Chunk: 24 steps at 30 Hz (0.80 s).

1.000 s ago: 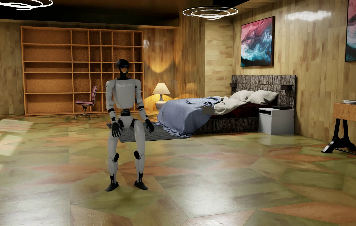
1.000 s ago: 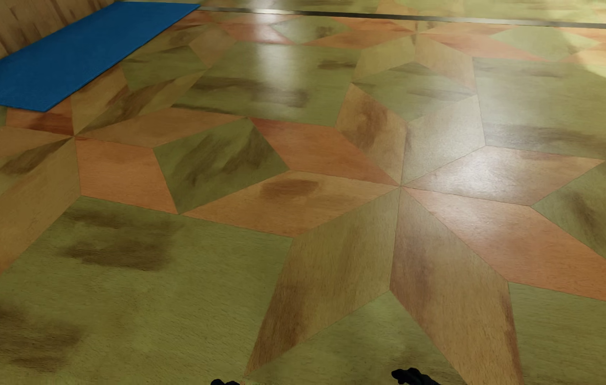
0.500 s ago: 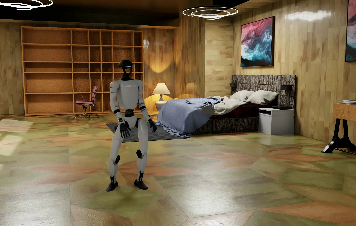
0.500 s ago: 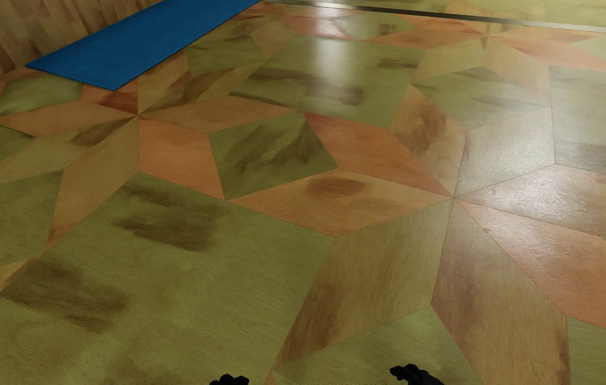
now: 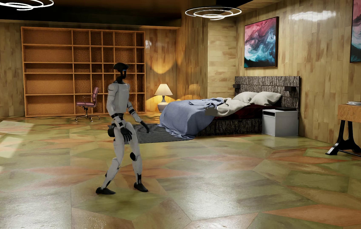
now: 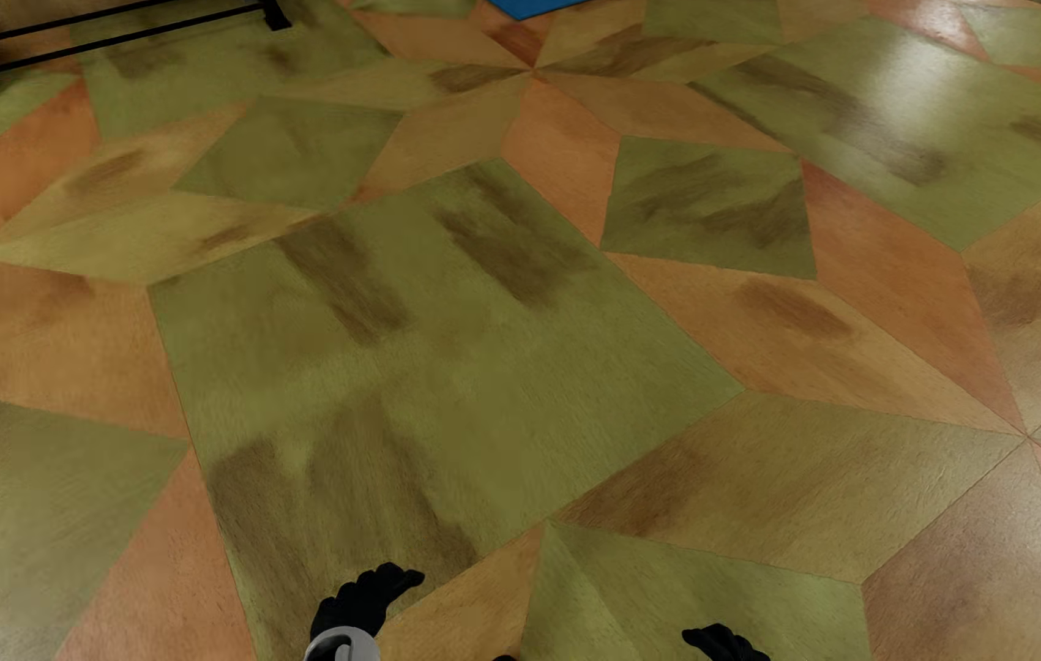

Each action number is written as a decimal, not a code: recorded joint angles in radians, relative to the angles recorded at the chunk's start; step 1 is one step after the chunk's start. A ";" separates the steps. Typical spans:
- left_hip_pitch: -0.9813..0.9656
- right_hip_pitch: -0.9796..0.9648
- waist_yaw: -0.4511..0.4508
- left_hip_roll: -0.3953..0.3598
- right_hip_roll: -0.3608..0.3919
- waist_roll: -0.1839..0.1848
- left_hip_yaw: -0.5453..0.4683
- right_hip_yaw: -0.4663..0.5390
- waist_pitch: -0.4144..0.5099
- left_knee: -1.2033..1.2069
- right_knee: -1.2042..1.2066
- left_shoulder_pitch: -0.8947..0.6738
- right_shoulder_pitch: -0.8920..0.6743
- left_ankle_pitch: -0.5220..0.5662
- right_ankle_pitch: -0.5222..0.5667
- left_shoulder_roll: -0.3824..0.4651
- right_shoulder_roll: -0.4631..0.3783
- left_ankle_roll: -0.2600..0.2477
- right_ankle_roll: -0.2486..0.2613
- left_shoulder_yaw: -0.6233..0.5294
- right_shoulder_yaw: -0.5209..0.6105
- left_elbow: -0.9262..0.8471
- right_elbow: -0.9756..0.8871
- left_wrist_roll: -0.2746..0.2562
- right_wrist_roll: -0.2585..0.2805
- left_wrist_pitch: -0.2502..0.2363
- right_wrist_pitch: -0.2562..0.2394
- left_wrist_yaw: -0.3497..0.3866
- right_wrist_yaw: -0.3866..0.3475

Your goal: Approach the bed

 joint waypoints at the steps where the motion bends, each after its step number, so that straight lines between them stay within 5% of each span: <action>1: -0.010 -0.006 0.005 -0.003 0.006 0.013 -0.039 -0.035 0.012 -0.015 -0.026 0.021 -0.022 0.021 -0.006 0.004 -0.009 -0.020 -0.010 0.009 0.027 -0.030 0.020 -0.008 -0.018 0.008 0.003 0.026 0.023; 3: -0.033 -0.029 0.014 0.039 0.013 0.049 -0.009 -0.095 0.036 -0.076 -0.056 0.076 -0.066 0.068 0.018 0.003 -0.030 0.008 -0.009 0.015 0.067 -0.072 0.048 -0.013 -0.041 0.040 0.013 0.098 0.069; 4: -0.055 -0.040 0.014 0.104 0.016 0.067 0.109 -0.125 0.046 -0.106 -0.066 0.106 -0.080 0.067 0.034 0.004 -0.038 0.057 -0.008 0.014 0.072 -0.079 0.054 -0.017 -0.048 0.054 0.016 0.127 0.078; 6: -0.085 -0.054 0.015 0.239 0.013 0.097 0.396 -0.199 0.058 -0.093 -0.082 0.155 -0.091 0.076 0.054 0.006 -0.049 0.036 -0.005 -0.004 0.053 -0.083 0.056 -0.025 -0.047 0.077 0.011 0.136 0.063; 7: -0.099 -0.059 0.018 0.262 0.006 0.107 0.432 -0.241 0.061 -0.042 -0.084 0.165 -0.085 0.084 0.057 0.017 -0.046 0.029 -0.002 -0.023 0.036 -0.075 0.043 -0.022 -0.039 0.082 0.010 0.119 0.048; 11: -0.124 -0.054 0.016 0.260 -0.049 0.134 0.368 -0.433 0.066 0.156 -0.093 0.180 -0.026 -0.018 0.067 0.058 -0.039 -0.086 0.015 -0.079 0.023 -0.019 -0.019 -0.037 -0.029 0.094 -0.037 0.007 0.026; 14: -0.139 -0.038 0.007 0.392 -0.106 0.144 0.496 -0.572 0.063 0.261 -0.096 0.209 -0.030 -0.026 0.076 0.066 -0.024 -0.019 0.041 -0.109 0.060 -0.027 -0.019 -0.050 -0.033 0.091 -0.062 -0.038 0.082; 17: -0.127 0.003 0.009 0.501 -0.159 0.141 0.508 -0.689 0.057 0.289 -0.111 0.250 -0.040 -0.035 0.085 0.067 0.003 0.018 0.076 -0.108 0.096 -0.055 -0.047 -0.069 -0.031 0.090 -0.059 -0.051 0.086; 20: -0.096 0.068 0.013 0.603 -0.199 0.131 0.507 -0.803 0.044 0.153 -0.162 0.271 -0.047 -0.047 0.101 0.055 0.032 0.049 0.123 -0.090 0.122 -0.061 -0.109 -0.067 0.003 0.112 -0.041 -0.064 0.079; 22: -0.086 0.116 0.017 0.680 -0.215 0.125 0.571 -0.878 0.031 0.051 -0.206 0.276 -0.059 -0.072 0.118 0.047 0.036 0.095 0.161 -0.064 0.144 -0.063 -0.149 -0.061 0.025 0.126 -0.042 -0.055 0.082; 24: -0.094 0.164 0.024 0.714 -0.242 0.121 0.676 -0.962 0.017 0.036 -0.238 0.262 -0.061 -0.078 0.133 0.037 0.026 0.081 0.209 -0.049 0.146 -0.051 -0.181 -0.053 0.049 0.130 -0.038 -0.059 0.082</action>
